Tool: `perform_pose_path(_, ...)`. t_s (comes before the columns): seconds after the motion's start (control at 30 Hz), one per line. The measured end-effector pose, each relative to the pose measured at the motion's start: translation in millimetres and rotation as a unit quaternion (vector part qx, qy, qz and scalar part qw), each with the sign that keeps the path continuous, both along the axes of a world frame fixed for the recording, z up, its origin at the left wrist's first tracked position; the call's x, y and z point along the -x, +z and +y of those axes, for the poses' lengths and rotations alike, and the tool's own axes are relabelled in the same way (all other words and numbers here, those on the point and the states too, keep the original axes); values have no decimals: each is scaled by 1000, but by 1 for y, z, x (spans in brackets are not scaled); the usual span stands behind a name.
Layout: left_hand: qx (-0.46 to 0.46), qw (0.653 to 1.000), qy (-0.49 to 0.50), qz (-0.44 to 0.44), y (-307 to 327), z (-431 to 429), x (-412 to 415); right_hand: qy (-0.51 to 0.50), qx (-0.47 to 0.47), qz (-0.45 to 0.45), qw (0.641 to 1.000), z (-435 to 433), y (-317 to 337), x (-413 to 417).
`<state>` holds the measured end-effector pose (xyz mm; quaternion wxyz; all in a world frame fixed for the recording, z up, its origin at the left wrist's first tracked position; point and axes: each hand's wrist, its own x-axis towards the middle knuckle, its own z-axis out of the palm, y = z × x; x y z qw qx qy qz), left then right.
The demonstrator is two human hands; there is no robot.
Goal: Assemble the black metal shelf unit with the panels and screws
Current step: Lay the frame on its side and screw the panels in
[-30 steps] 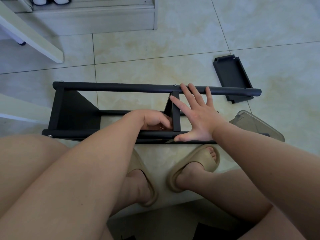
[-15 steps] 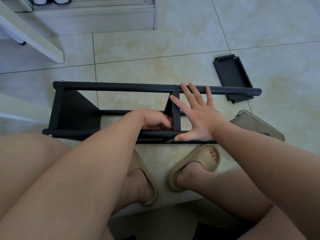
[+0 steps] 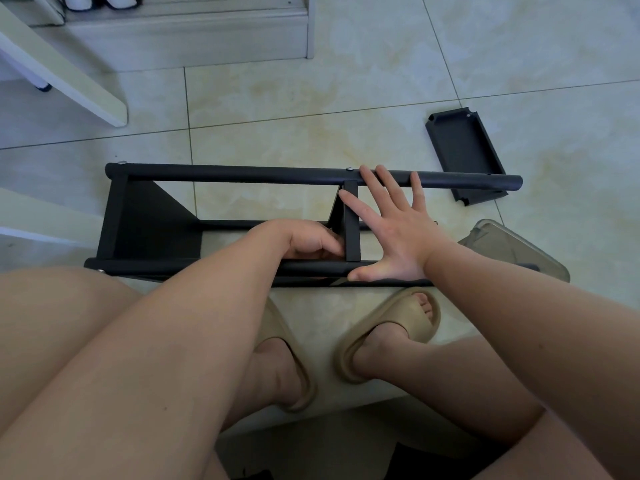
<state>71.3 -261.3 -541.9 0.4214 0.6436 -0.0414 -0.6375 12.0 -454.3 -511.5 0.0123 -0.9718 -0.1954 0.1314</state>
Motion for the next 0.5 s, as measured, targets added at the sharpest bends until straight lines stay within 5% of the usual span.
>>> perform_pose_path(0.5,34,998,41,40,1,-1,1,4,-13,-10,1000,-3,-5,0)
